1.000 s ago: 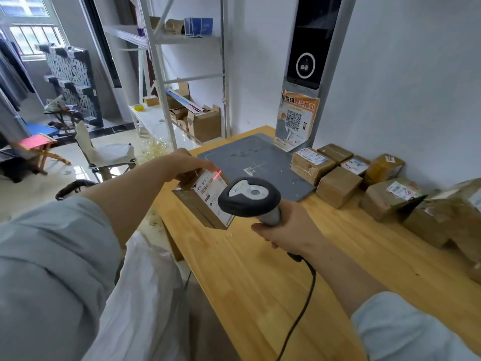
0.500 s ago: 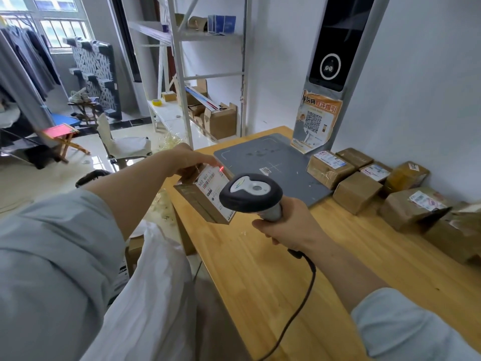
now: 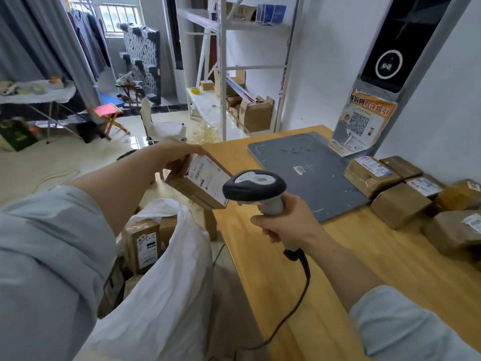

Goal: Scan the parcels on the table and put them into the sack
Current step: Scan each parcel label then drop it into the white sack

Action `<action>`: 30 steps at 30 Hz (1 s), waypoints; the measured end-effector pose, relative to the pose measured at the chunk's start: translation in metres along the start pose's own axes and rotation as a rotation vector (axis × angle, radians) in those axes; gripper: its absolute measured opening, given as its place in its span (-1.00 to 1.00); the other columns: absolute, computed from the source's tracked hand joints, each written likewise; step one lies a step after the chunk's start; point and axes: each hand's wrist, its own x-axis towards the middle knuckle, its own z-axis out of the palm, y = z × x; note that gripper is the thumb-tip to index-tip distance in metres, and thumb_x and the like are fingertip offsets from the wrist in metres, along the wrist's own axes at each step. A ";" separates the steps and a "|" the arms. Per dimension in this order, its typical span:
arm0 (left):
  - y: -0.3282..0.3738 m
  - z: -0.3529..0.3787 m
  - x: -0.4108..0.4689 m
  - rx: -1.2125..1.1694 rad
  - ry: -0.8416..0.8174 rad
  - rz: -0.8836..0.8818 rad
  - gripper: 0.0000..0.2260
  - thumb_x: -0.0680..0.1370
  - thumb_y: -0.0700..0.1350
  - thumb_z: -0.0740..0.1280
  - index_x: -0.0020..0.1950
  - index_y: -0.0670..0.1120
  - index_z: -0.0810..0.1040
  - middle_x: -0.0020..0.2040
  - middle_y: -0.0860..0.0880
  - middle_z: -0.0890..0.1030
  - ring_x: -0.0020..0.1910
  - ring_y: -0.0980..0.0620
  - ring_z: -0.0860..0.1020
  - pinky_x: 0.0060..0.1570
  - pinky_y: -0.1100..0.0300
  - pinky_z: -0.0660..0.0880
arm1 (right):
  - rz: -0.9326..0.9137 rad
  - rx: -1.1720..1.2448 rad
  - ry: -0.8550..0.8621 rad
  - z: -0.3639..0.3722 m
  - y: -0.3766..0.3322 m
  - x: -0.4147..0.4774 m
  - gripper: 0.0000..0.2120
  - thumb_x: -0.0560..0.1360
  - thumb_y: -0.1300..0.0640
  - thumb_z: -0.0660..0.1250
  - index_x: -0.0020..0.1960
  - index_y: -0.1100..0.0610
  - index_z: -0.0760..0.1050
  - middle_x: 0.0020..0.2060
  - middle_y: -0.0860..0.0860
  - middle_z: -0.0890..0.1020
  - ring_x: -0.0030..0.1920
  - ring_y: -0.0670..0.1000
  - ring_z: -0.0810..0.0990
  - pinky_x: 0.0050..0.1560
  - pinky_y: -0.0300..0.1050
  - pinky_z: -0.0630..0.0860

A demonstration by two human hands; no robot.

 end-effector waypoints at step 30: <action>-0.061 0.089 0.044 0.129 0.139 0.025 -0.39 0.52 0.14 0.35 0.46 -0.15 0.34 0.37 -0.14 0.44 0.28 -0.14 0.46 0.22 0.01 0.45 | 0.502 0.647 0.231 0.027 0.057 0.063 -0.88 0.41 0.29 0.45 -0.21 0.23 0.50 -0.48 0.08 0.52 -0.54 -0.01 0.45 -0.48 -0.21 0.43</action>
